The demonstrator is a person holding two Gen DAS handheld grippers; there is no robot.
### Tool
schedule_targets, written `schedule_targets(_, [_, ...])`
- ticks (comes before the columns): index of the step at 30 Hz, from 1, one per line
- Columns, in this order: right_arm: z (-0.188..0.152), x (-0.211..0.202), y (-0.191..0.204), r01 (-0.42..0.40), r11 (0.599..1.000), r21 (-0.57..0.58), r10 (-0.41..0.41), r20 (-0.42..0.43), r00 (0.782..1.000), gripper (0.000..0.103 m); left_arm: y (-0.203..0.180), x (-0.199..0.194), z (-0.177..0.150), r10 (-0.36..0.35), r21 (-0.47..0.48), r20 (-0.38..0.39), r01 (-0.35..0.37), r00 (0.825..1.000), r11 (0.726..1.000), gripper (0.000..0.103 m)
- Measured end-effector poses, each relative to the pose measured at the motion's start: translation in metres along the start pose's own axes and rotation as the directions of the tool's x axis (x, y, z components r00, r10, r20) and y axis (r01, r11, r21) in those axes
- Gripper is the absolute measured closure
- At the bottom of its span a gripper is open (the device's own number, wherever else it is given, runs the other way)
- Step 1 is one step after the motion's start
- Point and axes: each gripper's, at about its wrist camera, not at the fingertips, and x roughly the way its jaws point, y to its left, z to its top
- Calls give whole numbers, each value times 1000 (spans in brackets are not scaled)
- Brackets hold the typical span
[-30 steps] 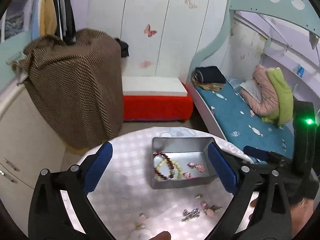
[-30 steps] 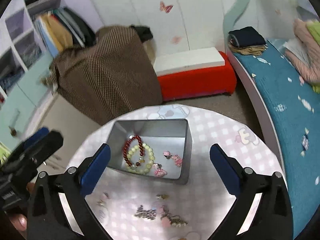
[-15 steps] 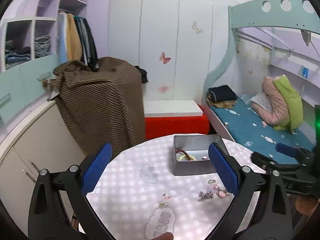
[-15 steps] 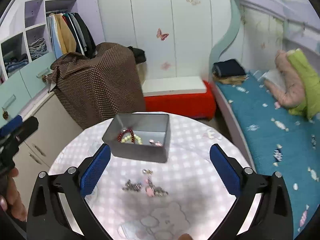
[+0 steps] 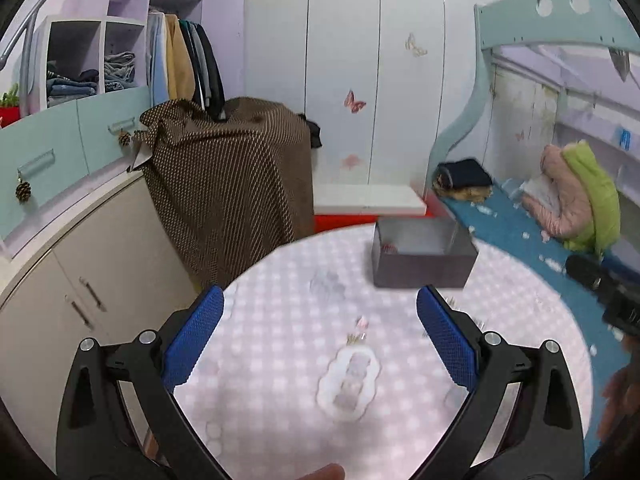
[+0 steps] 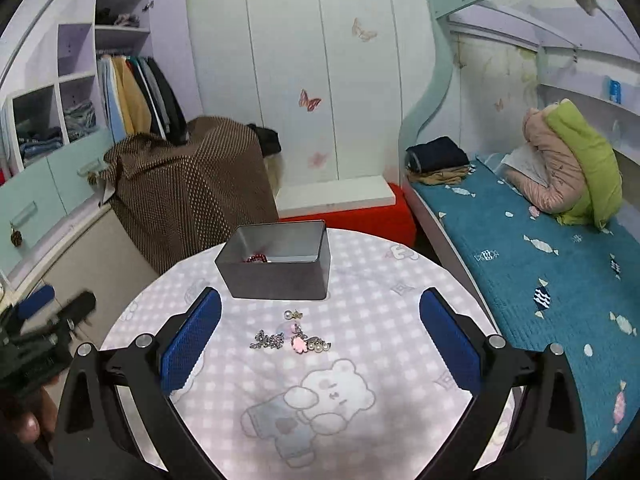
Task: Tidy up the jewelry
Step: 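Pull both tools back from the box toward the remaining charms, then grasp the small pearl and gold charm with the left tool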
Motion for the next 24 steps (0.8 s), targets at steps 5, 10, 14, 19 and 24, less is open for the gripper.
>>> schedule_targets(5, [-21,14,5,6,997,-79,-8,-32,999,7,5,5,-21,-25,-14,-64,24,998,1000,6])
schedule_targets(10, [-32,35,6,21,995,-99,-35,-142,989,7,9,16,-32,-29,-19,-108,27,994,999,6])
schedule_targets(14, [-37,47,10,26,990,-136,-51,-185,981,7,8,30,-37,-29,-14,-138,27,990,1000,6])
schedule_targets(19, [-40,54,8,15,990,-144,-45,-211,976,7,-1,54,-43,-34,22,-180,39,983,999,6])
schedule_targets(24, [-40,62,8,-2,989,-149,-33,-227,973,7,-6,84,-41,-41,27,-212,47,976,998,6])
